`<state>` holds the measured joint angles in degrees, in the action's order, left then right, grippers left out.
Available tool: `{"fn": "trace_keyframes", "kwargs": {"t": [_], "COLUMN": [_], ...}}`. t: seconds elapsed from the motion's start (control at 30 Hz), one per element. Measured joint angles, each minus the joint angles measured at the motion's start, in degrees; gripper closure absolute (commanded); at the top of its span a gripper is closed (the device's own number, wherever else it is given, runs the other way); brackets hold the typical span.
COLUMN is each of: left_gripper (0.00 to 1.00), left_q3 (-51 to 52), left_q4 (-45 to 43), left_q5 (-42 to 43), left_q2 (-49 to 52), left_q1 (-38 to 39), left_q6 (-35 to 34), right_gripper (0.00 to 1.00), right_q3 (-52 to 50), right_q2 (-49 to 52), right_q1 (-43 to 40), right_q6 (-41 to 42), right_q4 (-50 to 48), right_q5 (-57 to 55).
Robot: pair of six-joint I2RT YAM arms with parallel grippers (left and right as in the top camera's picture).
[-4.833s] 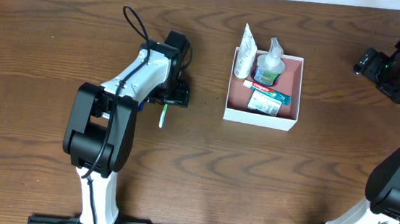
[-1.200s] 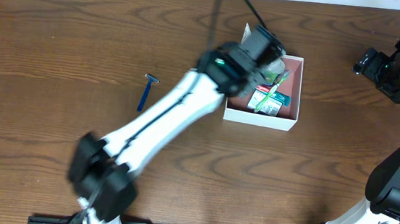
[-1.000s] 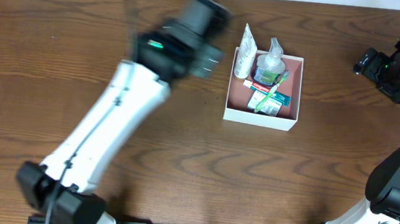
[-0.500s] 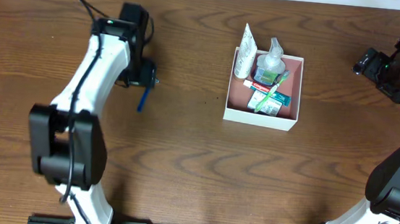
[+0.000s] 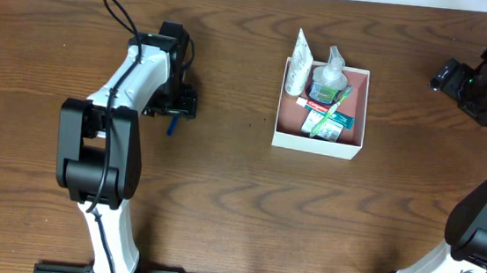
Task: Pack container
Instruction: 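Move left gripper to the blue razor and grasp it, then carry the razor into the box and release it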
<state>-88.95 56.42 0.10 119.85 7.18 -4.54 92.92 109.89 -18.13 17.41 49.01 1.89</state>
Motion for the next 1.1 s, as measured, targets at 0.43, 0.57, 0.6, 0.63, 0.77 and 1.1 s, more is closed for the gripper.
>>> {"fn": "trace_keyframes", "kwargs": {"t": [0.43, 0.57, 0.6, 0.63, 0.77, 1.1], "left_gripper": [0.18, 0.18, 0.19, 0.19, 0.32, 0.75], "left_q3": [2.6, 3.5, 3.6, 3.7, 3.8, 4.0], "left_q4": [-4.2, -4.4, -4.4, -4.5, -4.5, -5.0], "left_q5": [3.0, 3.0, 3.0, 3.0, 3.3, 4.9], "left_q2": [0.9, 1.0, 1.0, 1.0, 1.0, 1.0], "left_q1": [0.0, 0.0, 0.0, 0.0, 0.0, 0.0], "left_q6": [3.1, 3.1, 3.1, 3.1, 3.1, 3.3], "right_gripper": [0.01, 0.01, 0.01, 0.01, 0.01, 0.01], "right_q3": [0.0, 0.0, 0.0, 0.0, 0.0, 0.0], "right_q2": [0.0, 0.0, 0.0, 0.0, 0.0, 0.0], "right_q1": [0.0, 0.0, 0.0, 0.0, 0.0, 0.0], "right_q6": [0.0, 0.0, 0.0, 0.0, 0.0, 0.0], "right_q4": [0.0, 0.0, 0.0, 0.0, 0.0, 0.0], "right_q5": [0.0, 0.0, 0.0, 0.0, 0.0, 0.0]}}
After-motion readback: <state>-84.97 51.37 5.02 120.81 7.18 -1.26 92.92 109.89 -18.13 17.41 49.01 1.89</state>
